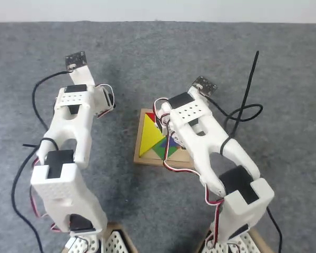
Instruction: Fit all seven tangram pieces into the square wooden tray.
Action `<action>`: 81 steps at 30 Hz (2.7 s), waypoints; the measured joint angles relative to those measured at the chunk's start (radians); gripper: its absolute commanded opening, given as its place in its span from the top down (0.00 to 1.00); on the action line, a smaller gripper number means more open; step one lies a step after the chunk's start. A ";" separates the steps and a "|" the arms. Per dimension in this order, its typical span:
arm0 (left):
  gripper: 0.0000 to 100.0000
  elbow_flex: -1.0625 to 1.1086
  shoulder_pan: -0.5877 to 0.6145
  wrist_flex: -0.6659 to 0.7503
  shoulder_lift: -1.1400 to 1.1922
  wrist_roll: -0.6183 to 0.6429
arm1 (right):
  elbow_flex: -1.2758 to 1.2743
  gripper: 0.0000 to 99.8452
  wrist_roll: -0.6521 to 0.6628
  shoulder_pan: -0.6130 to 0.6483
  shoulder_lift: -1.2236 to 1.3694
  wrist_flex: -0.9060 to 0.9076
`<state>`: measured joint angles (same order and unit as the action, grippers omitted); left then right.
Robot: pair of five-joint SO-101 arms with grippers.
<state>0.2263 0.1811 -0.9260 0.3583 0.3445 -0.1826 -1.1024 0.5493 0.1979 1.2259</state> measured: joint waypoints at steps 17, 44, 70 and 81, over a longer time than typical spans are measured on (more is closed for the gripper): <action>0.81 0.000 0.000 0.000 0.000 0.000 | -0.057 0.73 -0.006 0.000 -0.005 0.031; 0.81 0.000 0.000 0.000 0.000 -0.003 | 0.305 0.66 0.770 -0.247 0.012 0.043; 0.81 0.000 0.000 0.000 0.000 -0.003 | 0.752 0.73 0.833 -0.210 0.611 0.020; 0.81 0.000 0.000 0.000 0.000 -0.003 | 0.767 0.84 0.858 -0.216 0.624 0.058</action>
<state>0.2263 0.1811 -0.9260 0.3583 0.3414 0.5846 -0.2447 0.3330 0.8224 1.2843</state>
